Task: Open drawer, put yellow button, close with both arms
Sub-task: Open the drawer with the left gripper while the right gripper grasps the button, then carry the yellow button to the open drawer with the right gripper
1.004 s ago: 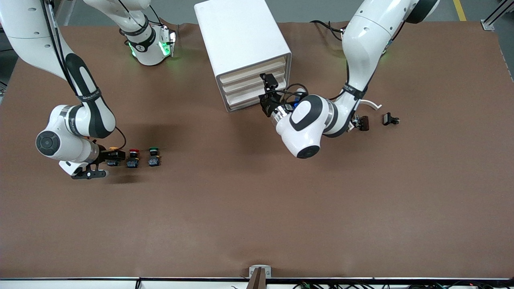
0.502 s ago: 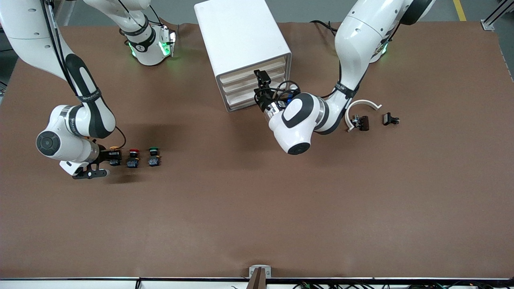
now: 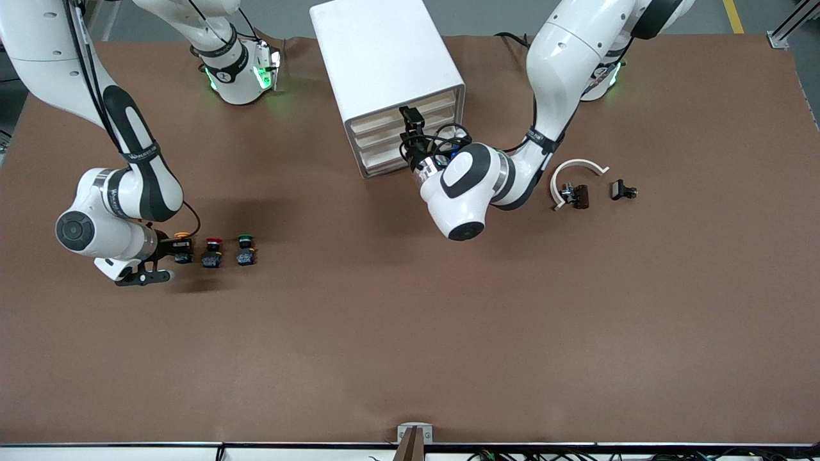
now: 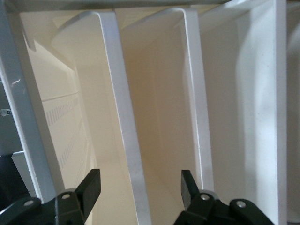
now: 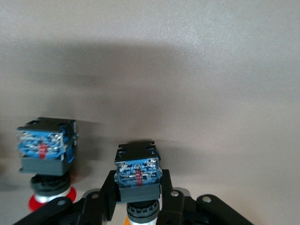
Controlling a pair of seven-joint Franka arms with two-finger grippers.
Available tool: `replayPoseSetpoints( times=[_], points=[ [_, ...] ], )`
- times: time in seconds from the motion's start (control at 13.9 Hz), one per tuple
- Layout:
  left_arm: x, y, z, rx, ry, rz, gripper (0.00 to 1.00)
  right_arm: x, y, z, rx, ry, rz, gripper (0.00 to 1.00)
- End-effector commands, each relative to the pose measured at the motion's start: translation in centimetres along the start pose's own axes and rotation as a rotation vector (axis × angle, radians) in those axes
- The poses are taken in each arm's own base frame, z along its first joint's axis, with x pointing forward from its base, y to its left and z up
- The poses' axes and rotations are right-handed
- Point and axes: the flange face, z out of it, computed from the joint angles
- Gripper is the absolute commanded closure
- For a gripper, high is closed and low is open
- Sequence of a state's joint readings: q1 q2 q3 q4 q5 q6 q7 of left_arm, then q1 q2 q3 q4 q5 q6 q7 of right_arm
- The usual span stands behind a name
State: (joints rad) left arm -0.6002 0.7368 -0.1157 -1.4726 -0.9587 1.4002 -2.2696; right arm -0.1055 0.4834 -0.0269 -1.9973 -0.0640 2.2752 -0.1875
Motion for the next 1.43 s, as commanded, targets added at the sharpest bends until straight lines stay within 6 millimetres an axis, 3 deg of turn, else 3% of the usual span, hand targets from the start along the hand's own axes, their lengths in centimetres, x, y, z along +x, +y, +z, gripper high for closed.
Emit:
replayPoseSetpoints(
  times=[0.0,0.29,0.57,0.72,1.0,1.36],
  points=[
    [-0.4,-0.2,0.4,0.016,0.002,-0.032,0.32,-0.1,-0.2,-5.3,-0.010,-0.020,-0.012,0.62],
    [-0.6,-0.2,1.1,0.019,0.013,-0.053,0.47,-1.6,-2.2,-10.8,-0.006,-0.056,-0.019,0.63],
    [-0.8,0.0,1.9,0.018,0.031,-0.061,0.50,-3.9,-7.3,-16.1,-0.031,-0.096,0.082,0.63],
    [-1.0,0.3,2.7,0.024,0.042,-0.064,0.54,-5.3,-10.5,-18.5,-0.052,-0.111,0.126,0.62],
    [-1.1,0.1,2.6,0.021,0.040,-0.062,0.80,-8.6,-18.3,-22.2,-0.112,-0.129,0.234,0.63],
    [-0.8,0.0,1.6,0.010,0.027,-0.109,0.88,-13.2,-30.3,-25.3,-0.208,-0.103,0.397,0.63]
  ],
)
